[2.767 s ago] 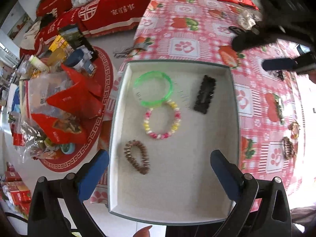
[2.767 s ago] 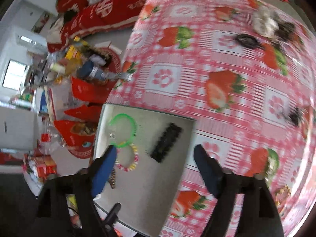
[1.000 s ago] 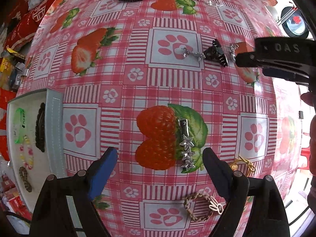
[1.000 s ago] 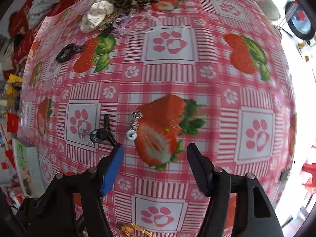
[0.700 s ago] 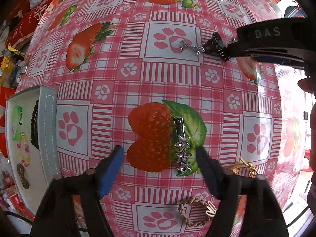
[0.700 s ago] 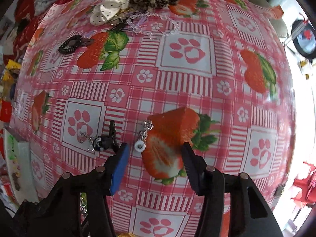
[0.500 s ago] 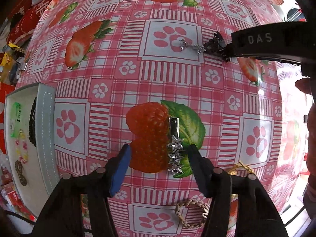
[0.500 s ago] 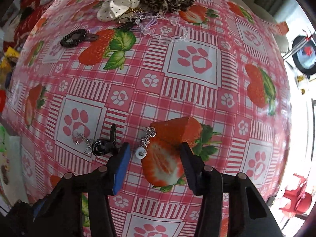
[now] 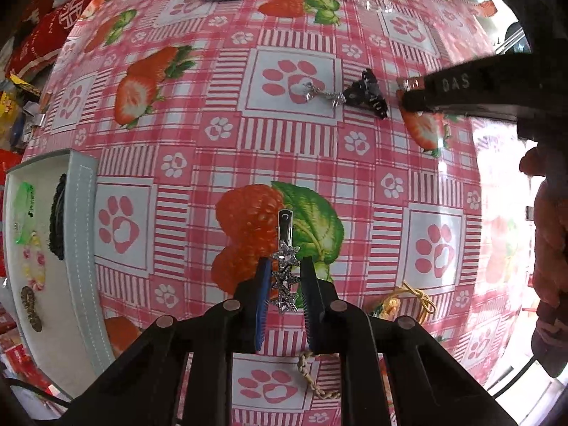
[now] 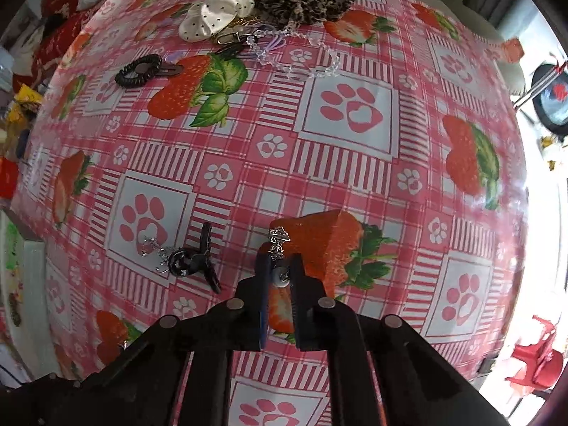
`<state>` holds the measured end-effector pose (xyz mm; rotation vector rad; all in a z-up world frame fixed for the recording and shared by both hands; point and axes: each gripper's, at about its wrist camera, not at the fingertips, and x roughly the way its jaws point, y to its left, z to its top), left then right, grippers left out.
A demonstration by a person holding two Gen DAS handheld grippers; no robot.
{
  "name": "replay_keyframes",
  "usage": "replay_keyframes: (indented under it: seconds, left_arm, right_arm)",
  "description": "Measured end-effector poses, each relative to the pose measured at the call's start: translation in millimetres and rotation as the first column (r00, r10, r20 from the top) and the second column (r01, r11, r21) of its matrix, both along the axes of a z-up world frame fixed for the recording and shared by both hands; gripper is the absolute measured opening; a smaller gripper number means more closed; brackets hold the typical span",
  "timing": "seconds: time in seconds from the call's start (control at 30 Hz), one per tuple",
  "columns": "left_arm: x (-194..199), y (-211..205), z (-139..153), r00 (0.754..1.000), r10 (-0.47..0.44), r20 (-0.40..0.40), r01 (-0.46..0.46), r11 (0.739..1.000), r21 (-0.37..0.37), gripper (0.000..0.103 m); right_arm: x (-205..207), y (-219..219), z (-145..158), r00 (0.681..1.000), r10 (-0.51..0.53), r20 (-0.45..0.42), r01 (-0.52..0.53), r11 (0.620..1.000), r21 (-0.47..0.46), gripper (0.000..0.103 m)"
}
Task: Organize jewelry
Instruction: 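Grasp the silver star hair clip with the left tool while the right tool grasps the silver earring, then carry the star clip and earring into the white tray while both tools open to release them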
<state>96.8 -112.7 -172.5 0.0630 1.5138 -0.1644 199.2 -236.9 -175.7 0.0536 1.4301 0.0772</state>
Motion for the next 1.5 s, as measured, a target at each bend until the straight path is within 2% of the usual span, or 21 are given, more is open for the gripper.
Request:
replay_keyframes:
  seconds: [0.27,0.63,0.9,1.1,1.5]
  left_arm:
    - [-1,26,29,0.998,-0.046,0.041,0.047,0.998,-0.038,0.023]
    - [-14,78,63,0.99,-0.085,0.11,0.091,0.995,-0.049,0.023]
    - [-38,134,76,0.991,-0.021,0.13,0.027,0.998,-0.05,0.023]
    - [-56,182,82,0.987,0.056,0.147,-0.05,0.998,-0.043,0.023]
    - [-94,284,65,0.96,0.249,0.127,-0.249,0.968,-0.018,0.023]
  right_arm:
    - [-28,-32,13,0.992,-0.117,-0.04,0.121,0.985,0.121,0.011]
    - [-72,-33,42,0.976,-0.212,-0.047,0.217,0.962,0.168,0.011]
    - [-88,23,62,0.987,-0.157,-0.036,0.161,0.969,0.187,0.011]
    - [-95,79,77,0.997,-0.07,-0.021,0.073,0.974,0.215,0.011]
    - [-87,204,97,0.989,0.149,0.022,-0.15,0.957,0.246,0.011]
